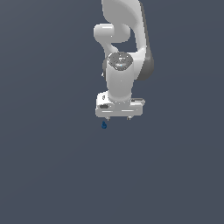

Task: Pick up the object and move it to a goal position.

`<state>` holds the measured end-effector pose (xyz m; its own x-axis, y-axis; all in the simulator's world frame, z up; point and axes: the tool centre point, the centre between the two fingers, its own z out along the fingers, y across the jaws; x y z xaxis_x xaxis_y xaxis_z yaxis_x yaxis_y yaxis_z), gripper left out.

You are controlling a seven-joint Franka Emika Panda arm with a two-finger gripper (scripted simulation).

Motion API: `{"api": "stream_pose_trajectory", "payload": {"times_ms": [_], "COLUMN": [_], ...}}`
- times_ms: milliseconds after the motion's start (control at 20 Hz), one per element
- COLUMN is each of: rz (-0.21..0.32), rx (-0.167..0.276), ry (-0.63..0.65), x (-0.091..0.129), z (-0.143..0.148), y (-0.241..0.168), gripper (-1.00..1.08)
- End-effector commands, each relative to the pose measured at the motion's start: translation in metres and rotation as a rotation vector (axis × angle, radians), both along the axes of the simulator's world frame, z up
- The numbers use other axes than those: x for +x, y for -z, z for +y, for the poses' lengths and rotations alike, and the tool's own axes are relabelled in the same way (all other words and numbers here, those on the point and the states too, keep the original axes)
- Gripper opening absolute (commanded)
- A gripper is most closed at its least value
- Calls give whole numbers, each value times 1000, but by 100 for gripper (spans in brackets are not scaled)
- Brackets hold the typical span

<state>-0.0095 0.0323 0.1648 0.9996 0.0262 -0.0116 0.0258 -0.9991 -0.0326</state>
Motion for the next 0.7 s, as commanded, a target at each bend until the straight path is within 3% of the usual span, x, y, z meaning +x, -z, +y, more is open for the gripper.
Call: {"api": "stream_pose_trajectory", "payload": {"times_ms": [0, 400, 650], "rz": [0, -1, -1], "rx": [0, 8, 7], "ry": [0, 64, 67], "x": [0, 1, 1], "z": [0, -29, -29], "y": [0, -11, -10], "gripper": [100, 100, 100]}}
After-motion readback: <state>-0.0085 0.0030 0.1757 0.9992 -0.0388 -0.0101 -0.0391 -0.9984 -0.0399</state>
